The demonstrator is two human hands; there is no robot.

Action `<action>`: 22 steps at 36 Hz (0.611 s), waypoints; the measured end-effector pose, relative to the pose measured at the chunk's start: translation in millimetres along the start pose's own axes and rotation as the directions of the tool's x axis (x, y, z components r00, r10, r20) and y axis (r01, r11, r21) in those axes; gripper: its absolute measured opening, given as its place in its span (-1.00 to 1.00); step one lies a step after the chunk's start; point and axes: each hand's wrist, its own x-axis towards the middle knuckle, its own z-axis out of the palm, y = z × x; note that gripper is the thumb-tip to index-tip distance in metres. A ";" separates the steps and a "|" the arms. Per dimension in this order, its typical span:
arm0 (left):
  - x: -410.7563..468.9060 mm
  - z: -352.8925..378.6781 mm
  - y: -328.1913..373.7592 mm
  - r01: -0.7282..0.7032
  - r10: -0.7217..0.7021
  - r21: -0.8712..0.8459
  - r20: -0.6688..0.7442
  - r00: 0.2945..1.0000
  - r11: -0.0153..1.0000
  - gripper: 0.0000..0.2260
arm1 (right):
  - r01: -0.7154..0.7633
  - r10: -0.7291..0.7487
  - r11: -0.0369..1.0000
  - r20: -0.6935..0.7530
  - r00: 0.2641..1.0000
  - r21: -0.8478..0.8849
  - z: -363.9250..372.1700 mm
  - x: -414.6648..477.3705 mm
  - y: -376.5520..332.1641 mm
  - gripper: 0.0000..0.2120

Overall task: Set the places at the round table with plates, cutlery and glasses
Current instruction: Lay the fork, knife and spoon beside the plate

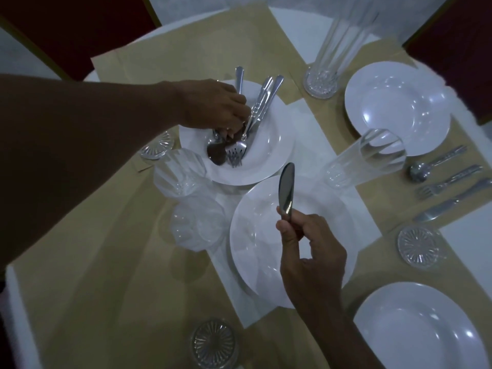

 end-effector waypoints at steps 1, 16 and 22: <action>-0.3 -0.4 0.3 0.006 -0.006 0.002 0.017 1.000 1.000 -0.90 | 0.002 -0.002 1.000 0.002 1.000 -0.002 0.0 -0.1 -0.4 -0.85; -2.4 -4.4 3.2 0.039 -0.037 0.052 -0.032 0.999 0.998 -0.82 | 0.019 -0.019 1.000 0.020 1.000 0.003 4.4 -3.9 -3.4 -0.88; -0.2 -13.4 4.9 0.076 -0.073 0.030 -0.089 0.993 0.997 -0.79 | -0.020 0.020 1.000 0.035 0.999 0.015 7.6 -3.6 -3.3 -0.90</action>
